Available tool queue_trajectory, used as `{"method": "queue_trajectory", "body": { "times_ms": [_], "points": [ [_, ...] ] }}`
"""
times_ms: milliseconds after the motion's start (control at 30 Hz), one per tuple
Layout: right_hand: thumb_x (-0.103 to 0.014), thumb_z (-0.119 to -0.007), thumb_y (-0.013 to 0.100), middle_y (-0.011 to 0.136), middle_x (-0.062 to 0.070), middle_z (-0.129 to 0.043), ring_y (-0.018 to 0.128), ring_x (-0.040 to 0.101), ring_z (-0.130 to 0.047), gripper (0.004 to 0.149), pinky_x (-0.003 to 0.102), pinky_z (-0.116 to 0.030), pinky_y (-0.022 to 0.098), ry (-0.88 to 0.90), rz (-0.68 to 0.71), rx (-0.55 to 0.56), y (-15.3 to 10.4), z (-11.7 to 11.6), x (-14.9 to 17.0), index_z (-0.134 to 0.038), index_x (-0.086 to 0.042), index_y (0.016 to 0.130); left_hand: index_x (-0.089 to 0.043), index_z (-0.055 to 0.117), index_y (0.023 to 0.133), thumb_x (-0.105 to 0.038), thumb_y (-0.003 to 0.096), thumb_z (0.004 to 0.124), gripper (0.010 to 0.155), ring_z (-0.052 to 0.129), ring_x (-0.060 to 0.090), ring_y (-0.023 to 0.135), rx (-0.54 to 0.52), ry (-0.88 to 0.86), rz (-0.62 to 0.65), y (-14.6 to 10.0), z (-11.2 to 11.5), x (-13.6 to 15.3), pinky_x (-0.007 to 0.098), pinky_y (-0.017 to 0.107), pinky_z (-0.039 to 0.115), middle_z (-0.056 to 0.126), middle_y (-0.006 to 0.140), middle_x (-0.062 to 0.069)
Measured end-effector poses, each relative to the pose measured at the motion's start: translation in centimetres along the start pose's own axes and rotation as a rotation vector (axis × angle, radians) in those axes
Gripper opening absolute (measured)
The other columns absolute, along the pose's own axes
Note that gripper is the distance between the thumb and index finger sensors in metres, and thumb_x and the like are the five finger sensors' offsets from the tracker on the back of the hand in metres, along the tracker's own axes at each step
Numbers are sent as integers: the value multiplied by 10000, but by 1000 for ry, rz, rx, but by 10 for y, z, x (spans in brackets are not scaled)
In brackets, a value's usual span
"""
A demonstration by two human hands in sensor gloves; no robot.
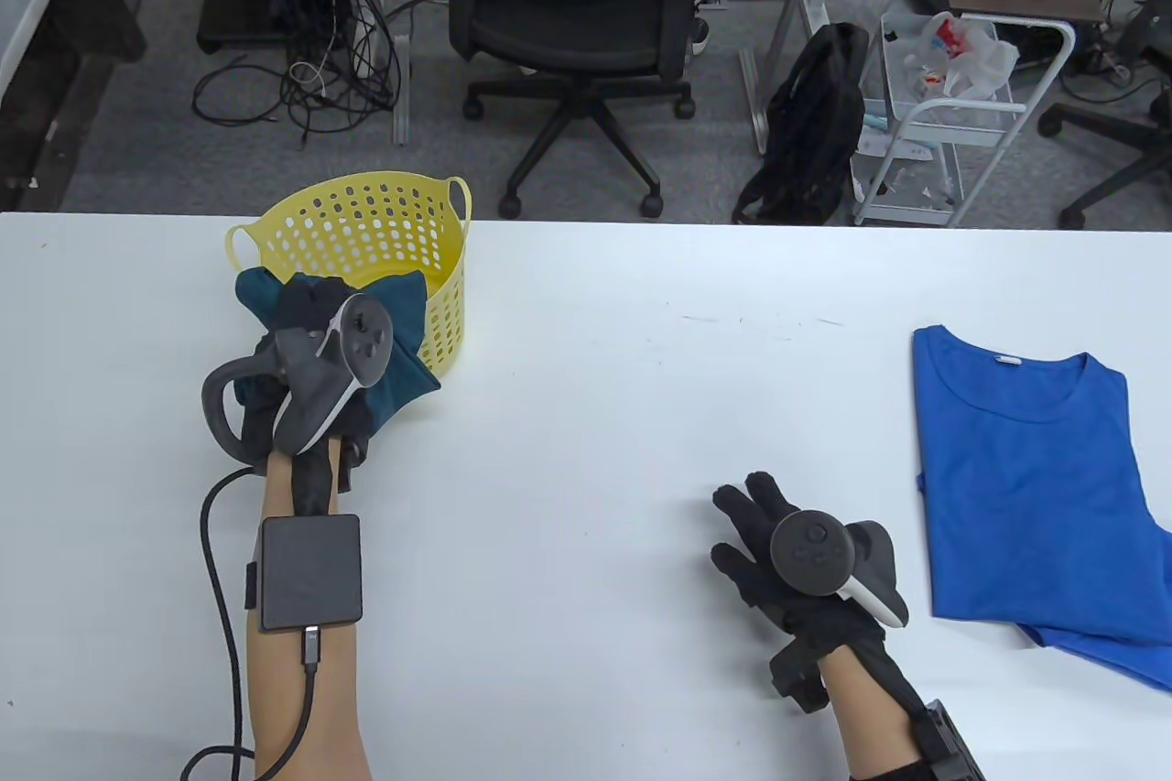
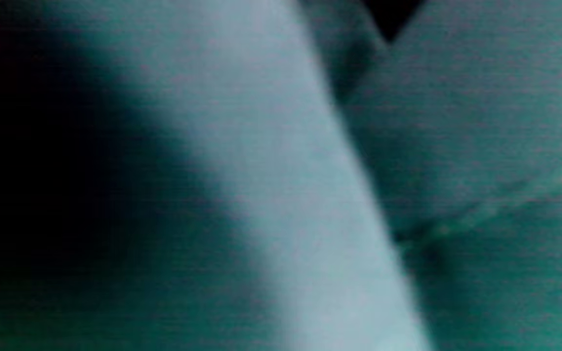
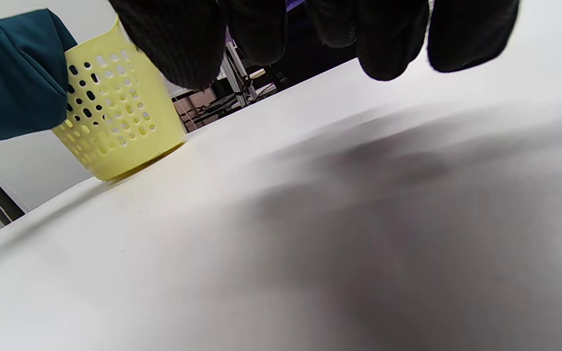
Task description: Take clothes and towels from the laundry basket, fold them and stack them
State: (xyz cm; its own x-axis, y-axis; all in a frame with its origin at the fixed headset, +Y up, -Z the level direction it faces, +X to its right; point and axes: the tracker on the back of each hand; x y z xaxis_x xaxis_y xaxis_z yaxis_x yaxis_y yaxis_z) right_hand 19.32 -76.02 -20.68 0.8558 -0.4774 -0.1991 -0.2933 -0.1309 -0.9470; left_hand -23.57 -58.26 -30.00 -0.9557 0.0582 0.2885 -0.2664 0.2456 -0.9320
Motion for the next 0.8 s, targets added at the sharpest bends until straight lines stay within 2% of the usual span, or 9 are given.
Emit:
{"method": "queue_trajectory", "body": {
  "times_ms": [167, 300, 400, 467, 567, 633, 700, 733, 800],
  "points": [
    [-347, -730, 619, 1183, 336, -347, 991, 595, -546, 642, 731, -571, 658, 1, -11, 0, 0, 0, 3, -498, -99, 1163, -154, 646, 1064, -330, 625, 615, 474, 1059, 180, 718, -236, -185, -19, -14, -41, 4, 297, 516, 963, 815, 1054, 176],
    [-358, -724, 621, 1181, 340, -347, 988, 592, -554, 657, 727, -577, 656, 81, -3, -1, 1, 3, 5, -473, -96, 1169, -149, 574, 1078, -333, 638, 581, 477, 1000, 200, 813, -463, -498, 159, -49, -87, -11, 317, 601, 926, 725, 1099, 171],
    [-383, -703, 628, 1178, 351, -333, 986, 588, -562, 711, 720, -585, 656, 196, 13, -8, 1, 4, 7, -383, -80, 1185, -161, 571, 1080, -339, 639, 581, 476, 995, 195, 825, -478, -668, 329, -76, -104, -29, 312, 615, 922, 720, 1107, 159],
    [-475, -660, 627, 1174, 381, -286, 990, 600, -548, 816, 725, -581, 658, 382, 66, -29, 1, 5, 10, -241, -65, 1195, -166, 579, 1080, -343, 638, 584, 477, 1000, 189, 824, -437, -821, 471, -100, -109, -47, 310, 615, 924, 730, 1106, 155],
    [-631, -608, 580, 1164, 414, -96, 1019, 660, -432, 1024, 791, -540, 643, 853, 254, -61, 0, 5, 10, 44, -84, 1150, -164, 591, 1077, -341, 635, 593, 476, 1007, 197, 815, -253, -1040, 630, -125, -92, -73, 317, 608, 927, 741, 1102, 159],
    [-655, -643, 546, 1154, 401, -2, 1027, 699, -342, 1070, 840, -493, 628, 1239, 353, -115, 0, 4, 3, 142, -187, 1103, -159, 596, 1077, -340, 634, 598, 478, 1004, 207, 816, -20, -1163, 671, -140, -56, -97, 330, 607, 923, 740, 1102, 164],
    [-651, -671, 536, 1161, 370, 42, 1052, 677, -351, 1055, 839, -488, 645, 1372, 427, -204, -1, 4, -6, 152, -283, 1084, -153, 601, 1074, -339, 632, 606, 480, 1001, 224, 818, 119, -1188, 678, -151, -23, -113, 343, 607, 919, 734, 1103, 177],
    [-630, -686, 553, 1174, 345, 35, 1062, 608, -463, 1012, 794, -548, 663, 1369, 464, -242, -2, 5, -13, 125, -346, 1088, -151, 600, 1074, -341, 632, 608, 481, 999, 231, 820, 164, -1173, 655, -159, 0, -121, 349, 608, 916, 731, 1103, 182],
    [-611, -692, 583, 1211, 336, -90, 1004, 493, -631, 946, 689, -665, 663, 1296, 476, -205, -3, 7, -19, 57, -387, 1115, -150, 593, 1075, -346, 633, 606, 483, 994, 228, 823, 192, -1129, 614, -168, 31, -128, 348, 607, 914, 724, 1106, 179]
  ]
}}
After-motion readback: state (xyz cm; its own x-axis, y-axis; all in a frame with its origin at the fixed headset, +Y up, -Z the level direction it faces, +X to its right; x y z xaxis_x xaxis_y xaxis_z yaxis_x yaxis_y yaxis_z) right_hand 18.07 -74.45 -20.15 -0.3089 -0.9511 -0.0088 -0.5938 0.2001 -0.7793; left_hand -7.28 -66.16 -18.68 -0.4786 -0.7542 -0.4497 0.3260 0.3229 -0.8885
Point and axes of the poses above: the tracker on the back of each hand, its own x axis roughly to the little-finger side, its own y axis roughly from the wrist to the fingertips, z = x × y
